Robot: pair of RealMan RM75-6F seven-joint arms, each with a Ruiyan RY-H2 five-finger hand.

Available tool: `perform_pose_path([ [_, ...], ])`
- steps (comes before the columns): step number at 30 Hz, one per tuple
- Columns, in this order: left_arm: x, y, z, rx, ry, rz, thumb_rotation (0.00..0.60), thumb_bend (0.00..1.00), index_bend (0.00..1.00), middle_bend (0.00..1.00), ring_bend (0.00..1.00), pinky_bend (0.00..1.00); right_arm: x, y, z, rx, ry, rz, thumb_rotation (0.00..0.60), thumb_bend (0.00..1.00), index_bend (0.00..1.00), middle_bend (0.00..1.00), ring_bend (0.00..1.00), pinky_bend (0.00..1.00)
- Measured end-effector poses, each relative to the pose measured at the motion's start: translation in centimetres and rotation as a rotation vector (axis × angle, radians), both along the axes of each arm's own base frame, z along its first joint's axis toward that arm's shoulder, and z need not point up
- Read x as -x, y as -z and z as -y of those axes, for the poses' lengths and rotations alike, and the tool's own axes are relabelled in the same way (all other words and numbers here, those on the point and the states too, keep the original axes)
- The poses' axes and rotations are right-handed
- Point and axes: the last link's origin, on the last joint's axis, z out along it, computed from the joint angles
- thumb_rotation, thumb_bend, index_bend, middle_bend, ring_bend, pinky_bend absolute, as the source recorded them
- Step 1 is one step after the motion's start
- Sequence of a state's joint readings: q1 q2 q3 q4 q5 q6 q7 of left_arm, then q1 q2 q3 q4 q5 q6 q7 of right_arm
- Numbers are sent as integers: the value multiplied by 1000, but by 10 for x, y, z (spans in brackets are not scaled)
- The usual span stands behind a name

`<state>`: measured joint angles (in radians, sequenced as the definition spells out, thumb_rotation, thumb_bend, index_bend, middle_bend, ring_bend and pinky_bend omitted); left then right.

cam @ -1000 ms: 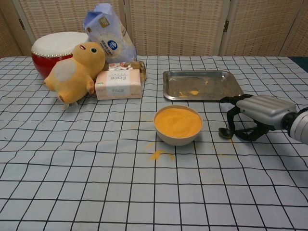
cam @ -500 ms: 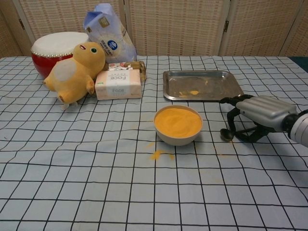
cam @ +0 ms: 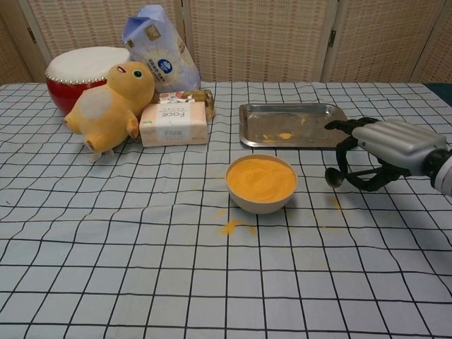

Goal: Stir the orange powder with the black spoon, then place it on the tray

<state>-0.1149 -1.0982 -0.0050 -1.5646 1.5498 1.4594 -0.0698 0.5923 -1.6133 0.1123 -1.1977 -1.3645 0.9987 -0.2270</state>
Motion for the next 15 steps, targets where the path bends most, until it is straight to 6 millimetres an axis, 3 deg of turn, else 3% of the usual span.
perform_pose_path([
  [8, -1, 0, 0, 2, 3, 6, 600, 460, 0, 0, 0, 91, -40, -10, 13, 34, -67, 46, 600, 398, 662, 0, 0, 0],
  [15, -1, -2, 1, 4, 8, 14, 600, 460, 0, 0, 0, 92, -80, 9, 21, 9, -122, 39, 600, 398, 659, 0, 0, 0],
])
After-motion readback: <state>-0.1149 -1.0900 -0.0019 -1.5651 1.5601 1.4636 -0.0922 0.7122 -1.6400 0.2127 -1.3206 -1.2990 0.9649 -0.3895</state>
